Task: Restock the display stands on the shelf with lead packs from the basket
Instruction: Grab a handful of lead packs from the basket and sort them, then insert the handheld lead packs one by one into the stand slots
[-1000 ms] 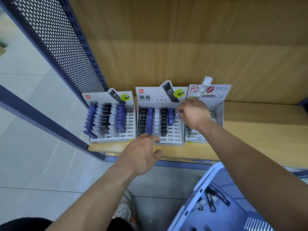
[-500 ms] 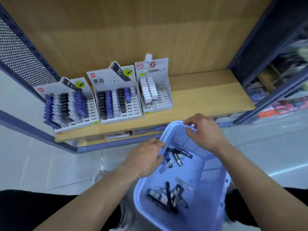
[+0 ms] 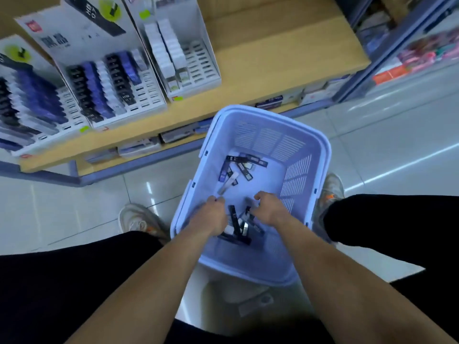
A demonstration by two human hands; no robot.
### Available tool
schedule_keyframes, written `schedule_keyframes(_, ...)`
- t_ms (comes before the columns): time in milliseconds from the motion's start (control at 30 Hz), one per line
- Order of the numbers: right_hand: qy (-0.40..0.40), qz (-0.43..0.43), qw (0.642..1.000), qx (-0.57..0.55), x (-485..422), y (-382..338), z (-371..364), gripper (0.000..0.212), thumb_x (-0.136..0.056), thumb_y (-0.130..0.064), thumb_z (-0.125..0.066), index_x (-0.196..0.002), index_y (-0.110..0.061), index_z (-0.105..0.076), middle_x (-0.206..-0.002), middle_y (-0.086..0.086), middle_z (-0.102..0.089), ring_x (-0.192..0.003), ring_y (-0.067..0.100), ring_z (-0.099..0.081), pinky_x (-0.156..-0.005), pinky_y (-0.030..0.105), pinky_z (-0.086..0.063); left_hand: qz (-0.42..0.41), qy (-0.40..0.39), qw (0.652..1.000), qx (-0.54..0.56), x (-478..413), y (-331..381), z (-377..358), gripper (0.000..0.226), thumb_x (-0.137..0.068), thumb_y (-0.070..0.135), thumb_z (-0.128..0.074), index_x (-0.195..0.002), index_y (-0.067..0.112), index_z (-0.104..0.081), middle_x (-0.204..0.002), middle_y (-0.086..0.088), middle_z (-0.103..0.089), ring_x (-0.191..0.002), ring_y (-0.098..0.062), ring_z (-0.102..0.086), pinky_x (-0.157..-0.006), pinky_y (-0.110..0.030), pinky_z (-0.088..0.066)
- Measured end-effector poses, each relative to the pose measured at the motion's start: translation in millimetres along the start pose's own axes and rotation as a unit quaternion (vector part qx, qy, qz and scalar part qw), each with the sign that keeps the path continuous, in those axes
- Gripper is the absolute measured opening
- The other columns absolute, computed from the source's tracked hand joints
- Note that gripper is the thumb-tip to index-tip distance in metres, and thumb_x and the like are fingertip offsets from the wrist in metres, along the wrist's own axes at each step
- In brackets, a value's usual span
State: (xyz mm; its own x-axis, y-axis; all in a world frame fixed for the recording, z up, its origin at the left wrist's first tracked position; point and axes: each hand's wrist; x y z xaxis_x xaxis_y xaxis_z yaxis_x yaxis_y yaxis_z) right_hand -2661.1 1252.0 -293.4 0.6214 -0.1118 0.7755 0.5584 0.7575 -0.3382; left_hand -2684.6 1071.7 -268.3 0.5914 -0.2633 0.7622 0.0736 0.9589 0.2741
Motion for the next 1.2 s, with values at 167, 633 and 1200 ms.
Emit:
schedule_keyframes(167, 0.048, -0.106, 0.980, -0.160, -16, 17, -57, 0.037, -0.085, -0.023, -0.073, -0.117, -0.010, -0.059, -0.108, 0.011, -0.067, -0.096, 0.029, -0.066, -0.077, 0.027, -0.050, 0.067, -0.040, 0.995, 0.064, -30, -15, -28, 0.050, -0.101, 0.018, -0.052, -0.146, 0.005, -0.036, -0.151, -0.022, -0.034, -0.139, -0.039, -0.038, -0.113, -0.045, -0.037)
schedule_keyframes(633, 0.000, -0.158, 0.973, -0.165, -20, 27, -118, 0.111, -0.052, -0.041, -0.093, -0.135, -0.011, -0.026, -0.138, 0.019, -0.033, -0.125, 0.038, -0.045, -0.098, 0.043, -0.048, 0.132, -0.132, 0.982, 0.003, -71, -27, -70, 0.066, -0.087, 0.005, -0.066, -0.146, -0.005, -0.039, -0.140, -0.027, -0.052, -0.125, -0.037, -0.059, -0.102, -0.039, -0.050)
schedule_keyframes(1200, -0.006, -0.083, 0.984, -0.158, -19, 42, -112, 0.077, -0.067, -0.013, -0.084, -0.126, -0.014, -0.034, -0.119, 0.013, -0.052, -0.104, 0.027, -0.058, -0.089, 0.037, -0.052, 0.119, -0.175, 0.977, -0.024, -70, -22, -105, 0.076, -0.084, 0.020, -0.079, -0.148, 0.002, -0.042, -0.145, -0.021, -0.048, -0.123, -0.032, -0.060, -0.102, -0.034, -0.052)
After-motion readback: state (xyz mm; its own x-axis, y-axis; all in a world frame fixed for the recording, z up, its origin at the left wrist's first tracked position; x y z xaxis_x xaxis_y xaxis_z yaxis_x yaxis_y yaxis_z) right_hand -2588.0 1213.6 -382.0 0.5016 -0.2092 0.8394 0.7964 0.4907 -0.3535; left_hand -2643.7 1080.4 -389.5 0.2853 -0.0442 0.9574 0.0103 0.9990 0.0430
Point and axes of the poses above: each hand's wrist, its own x-axis away from the middle knuckle, its own z-axis out of the back of the hand, y = z × x
